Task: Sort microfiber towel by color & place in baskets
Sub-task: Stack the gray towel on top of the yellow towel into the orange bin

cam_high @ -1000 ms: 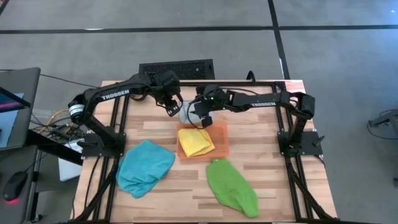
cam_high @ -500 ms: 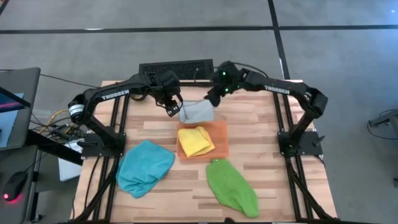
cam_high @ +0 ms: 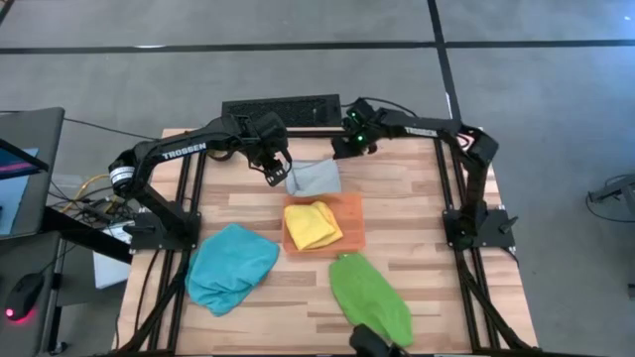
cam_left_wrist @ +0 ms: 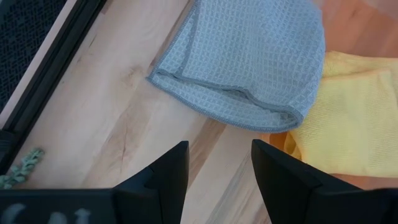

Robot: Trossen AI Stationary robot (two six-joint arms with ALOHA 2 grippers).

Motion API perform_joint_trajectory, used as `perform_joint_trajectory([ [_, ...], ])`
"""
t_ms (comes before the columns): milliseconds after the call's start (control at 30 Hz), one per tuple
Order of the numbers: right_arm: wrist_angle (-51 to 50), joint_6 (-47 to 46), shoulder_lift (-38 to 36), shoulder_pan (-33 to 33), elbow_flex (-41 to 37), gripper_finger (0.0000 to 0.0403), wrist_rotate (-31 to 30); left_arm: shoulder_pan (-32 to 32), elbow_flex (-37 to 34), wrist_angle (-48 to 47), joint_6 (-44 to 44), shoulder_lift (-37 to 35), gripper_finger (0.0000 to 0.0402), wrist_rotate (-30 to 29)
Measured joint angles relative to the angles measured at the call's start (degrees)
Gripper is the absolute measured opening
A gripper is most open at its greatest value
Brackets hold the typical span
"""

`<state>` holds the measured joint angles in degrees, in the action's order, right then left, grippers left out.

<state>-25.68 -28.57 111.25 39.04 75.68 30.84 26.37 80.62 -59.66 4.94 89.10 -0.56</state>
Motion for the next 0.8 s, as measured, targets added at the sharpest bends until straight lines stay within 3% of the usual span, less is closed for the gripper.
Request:
perform_joint_trajectory([
  [333, 1.68, -1.61, 6.05, -0.30, 0.02, 0.0219, 2.51, 0.00, 0.00, 0.00, -0.74, 0.00, 0.0167, 0.07],
  [800, 4.88, -6.35, 7.40, -1.15, 0.33, 0.0218, -0.74, 0.02, 0.00, 0.05, -1.85, 0.00, 0.0167, 0.16],
])
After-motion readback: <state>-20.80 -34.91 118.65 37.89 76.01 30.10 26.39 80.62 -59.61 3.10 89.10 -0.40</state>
